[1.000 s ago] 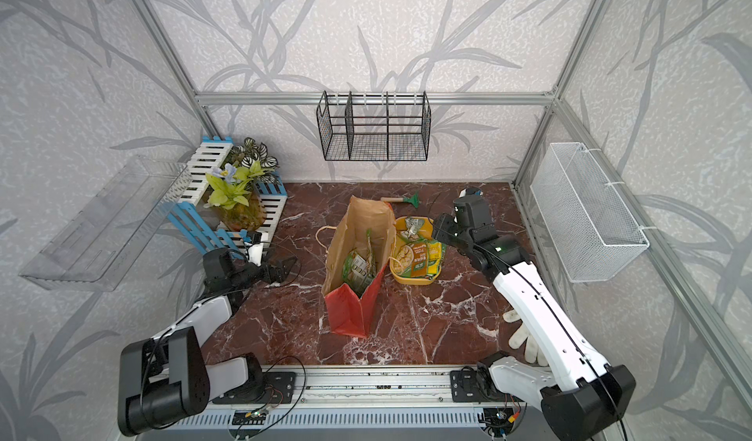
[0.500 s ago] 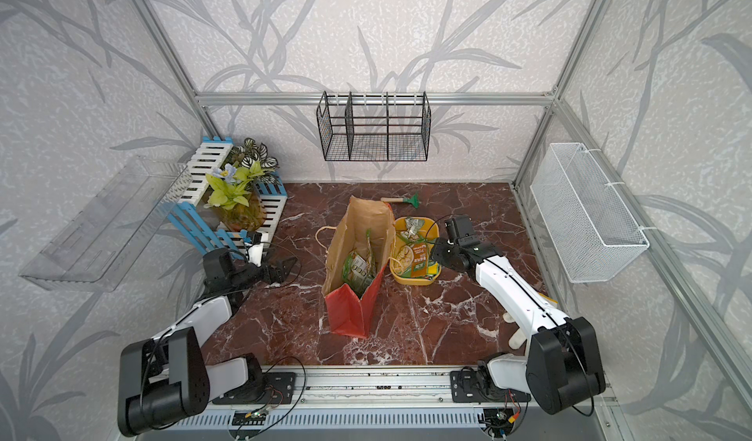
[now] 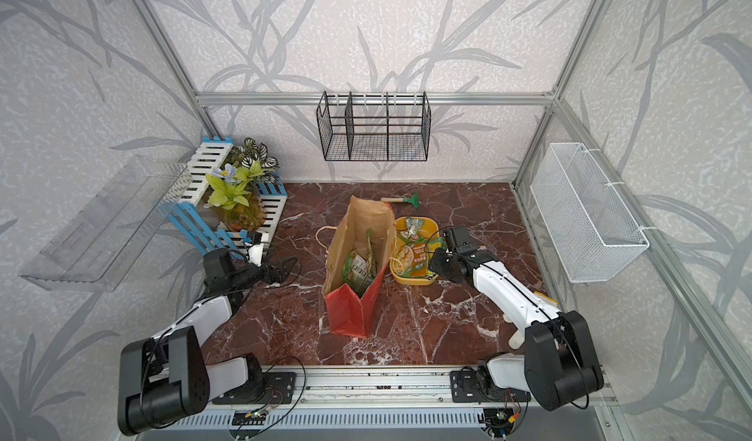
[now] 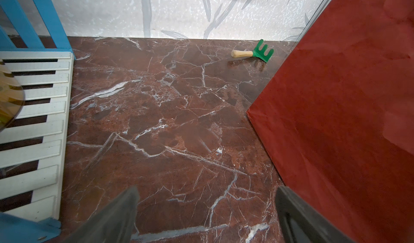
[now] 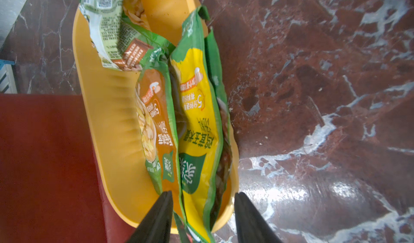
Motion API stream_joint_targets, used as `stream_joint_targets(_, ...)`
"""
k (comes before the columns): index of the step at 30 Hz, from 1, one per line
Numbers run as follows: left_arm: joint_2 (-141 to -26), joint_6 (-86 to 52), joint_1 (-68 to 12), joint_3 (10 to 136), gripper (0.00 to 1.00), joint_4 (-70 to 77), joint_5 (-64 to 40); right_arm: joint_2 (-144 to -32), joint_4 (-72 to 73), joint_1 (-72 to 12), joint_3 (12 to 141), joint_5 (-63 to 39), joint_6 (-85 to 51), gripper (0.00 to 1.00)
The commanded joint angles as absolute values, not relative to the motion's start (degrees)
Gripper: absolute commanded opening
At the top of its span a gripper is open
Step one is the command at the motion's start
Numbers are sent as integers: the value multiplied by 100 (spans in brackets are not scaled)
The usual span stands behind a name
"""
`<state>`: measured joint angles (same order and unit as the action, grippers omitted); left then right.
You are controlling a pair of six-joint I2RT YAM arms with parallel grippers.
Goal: Place the condiment packets inside the bag
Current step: Pick up the condiment packet from the storage box.
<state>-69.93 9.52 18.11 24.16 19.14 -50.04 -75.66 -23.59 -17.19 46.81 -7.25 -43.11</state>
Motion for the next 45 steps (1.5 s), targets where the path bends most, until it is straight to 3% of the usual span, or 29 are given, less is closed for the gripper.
stream_joint_targets(1,-7025,1072,1811,2391,100,1951,-5111,-7396,-2125,-1745,4638,-898,-4361,43)
stream_joint_targets(6,-6973,1081,1814,2373,100,1964,-5098,-7498,-2057,-1831,4738,-957,-4538,34)
stream_joint_targets(12,-6963,1081,1812,2369,100,1952,-5121,-7735,-1833,-1838,4716,-1000,-4640,32)
stream_joint_targets(18,-6915,1081,1813,2347,100,1968,-5125,-8000,-1623,-1835,4834,-1060,-4736,20)
stream_joint_targets(23,-6909,1081,1812,2347,100,1956,-5119,-7845,-1611,-1832,4925,-954,-4746,1)
stream_joint_targets(45,-6839,1091,1814,2321,100,1948,-5113,-6179,-3070,-1925,6008,-425,-4035,0)
